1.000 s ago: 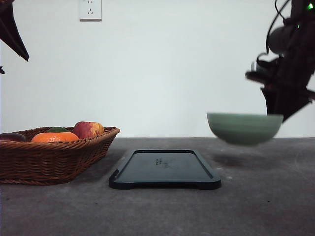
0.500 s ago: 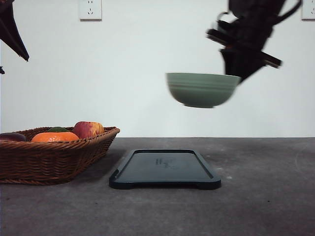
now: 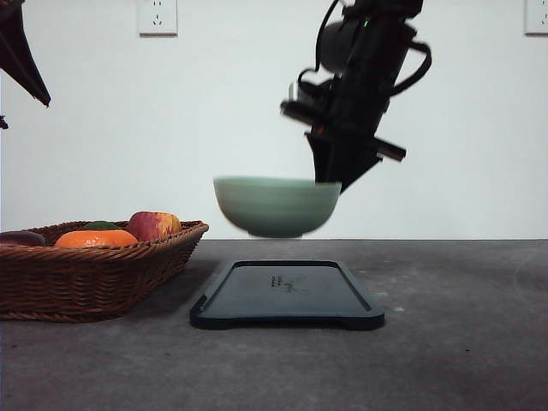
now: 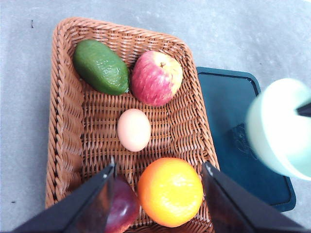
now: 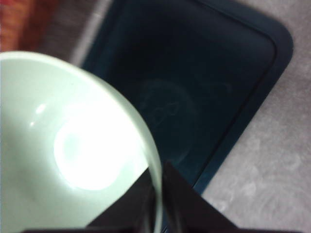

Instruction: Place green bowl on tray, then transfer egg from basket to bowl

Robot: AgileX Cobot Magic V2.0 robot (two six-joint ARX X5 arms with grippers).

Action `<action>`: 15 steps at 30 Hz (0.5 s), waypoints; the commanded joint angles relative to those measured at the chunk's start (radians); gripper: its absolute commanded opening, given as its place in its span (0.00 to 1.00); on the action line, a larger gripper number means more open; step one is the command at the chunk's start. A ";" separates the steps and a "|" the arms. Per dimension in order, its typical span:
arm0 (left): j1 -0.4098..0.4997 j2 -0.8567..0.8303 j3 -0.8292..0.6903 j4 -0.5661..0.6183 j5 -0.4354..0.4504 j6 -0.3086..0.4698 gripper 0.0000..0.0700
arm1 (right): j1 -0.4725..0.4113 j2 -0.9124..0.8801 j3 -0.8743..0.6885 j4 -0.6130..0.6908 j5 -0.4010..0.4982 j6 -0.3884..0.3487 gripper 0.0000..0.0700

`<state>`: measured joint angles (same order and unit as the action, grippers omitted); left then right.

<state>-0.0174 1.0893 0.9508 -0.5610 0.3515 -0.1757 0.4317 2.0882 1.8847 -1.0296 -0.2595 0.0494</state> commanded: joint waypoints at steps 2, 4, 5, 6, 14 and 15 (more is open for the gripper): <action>-0.002 0.009 0.024 0.008 0.008 0.007 0.50 | 0.007 0.048 0.029 0.025 0.002 0.000 0.00; -0.002 0.009 0.024 0.008 0.008 0.007 0.50 | 0.007 0.067 0.029 0.040 0.002 0.000 0.00; -0.002 0.009 0.024 0.008 0.008 0.007 0.50 | 0.007 0.075 0.029 0.046 0.003 0.000 0.00; -0.002 0.009 0.024 0.007 0.008 0.007 0.50 | 0.007 0.083 0.029 0.052 0.003 0.000 0.00; -0.002 0.009 0.024 0.006 0.008 0.007 0.50 | 0.011 0.124 0.028 0.075 0.031 0.002 0.00; -0.002 0.009 0.024 0.006 0.008 0.007 0.50 | 0.011 0.130 0.028 0.074 0.031 0.002 0.00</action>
<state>-0.0174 1.0893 0.9508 -0.5613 0.3515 -0.1757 0.4352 2.1824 1.8847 -0.9589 -0.2306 0.0494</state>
